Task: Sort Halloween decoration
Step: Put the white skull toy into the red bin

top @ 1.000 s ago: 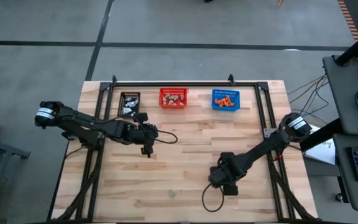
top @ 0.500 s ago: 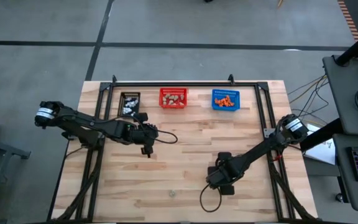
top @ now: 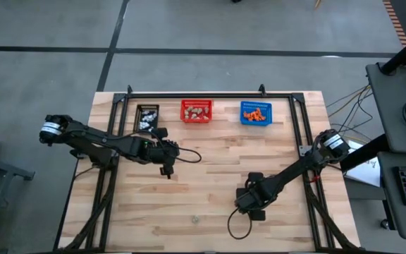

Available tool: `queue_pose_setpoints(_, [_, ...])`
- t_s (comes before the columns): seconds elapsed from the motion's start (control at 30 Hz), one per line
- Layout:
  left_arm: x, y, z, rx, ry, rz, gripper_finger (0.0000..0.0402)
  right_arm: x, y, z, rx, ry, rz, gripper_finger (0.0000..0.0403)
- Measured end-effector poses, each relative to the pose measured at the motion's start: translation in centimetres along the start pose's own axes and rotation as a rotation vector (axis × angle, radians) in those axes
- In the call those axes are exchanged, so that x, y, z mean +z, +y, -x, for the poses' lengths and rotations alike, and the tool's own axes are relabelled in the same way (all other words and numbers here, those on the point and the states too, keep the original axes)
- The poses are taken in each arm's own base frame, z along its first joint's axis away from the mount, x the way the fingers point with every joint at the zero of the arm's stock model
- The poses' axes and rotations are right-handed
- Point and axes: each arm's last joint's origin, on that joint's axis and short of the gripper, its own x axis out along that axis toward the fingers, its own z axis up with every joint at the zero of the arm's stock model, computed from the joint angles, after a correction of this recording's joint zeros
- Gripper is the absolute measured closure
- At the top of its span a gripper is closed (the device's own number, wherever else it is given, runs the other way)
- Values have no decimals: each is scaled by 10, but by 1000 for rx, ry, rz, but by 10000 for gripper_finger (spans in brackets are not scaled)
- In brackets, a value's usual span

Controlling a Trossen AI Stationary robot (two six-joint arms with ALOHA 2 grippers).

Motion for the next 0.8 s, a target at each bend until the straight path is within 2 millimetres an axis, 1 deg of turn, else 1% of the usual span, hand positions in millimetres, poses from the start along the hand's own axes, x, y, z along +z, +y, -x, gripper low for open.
queue_pose_setpoints(0.3, [0,0,0,-1,-3,2,318,-1,0,0,20,12,1,358])
queue_pose_setpoints(0.4, [1,0,0,-1,-7,4,318,0,0,2,26,11,2,360])
queue_pose_setpoints(0.5, [1,0,0,-2,-9,5,318,0,1,5,37,14,2,354])
queue_pose_setpoints(0.7, [3,-1,0,-6,-28,42,318,4,2,23,107,32,-7,352])
queue_pose_setpoints(0.8, [3,-2,1,-9,-33,64,318,8,3,36,140,-5,-10,351])
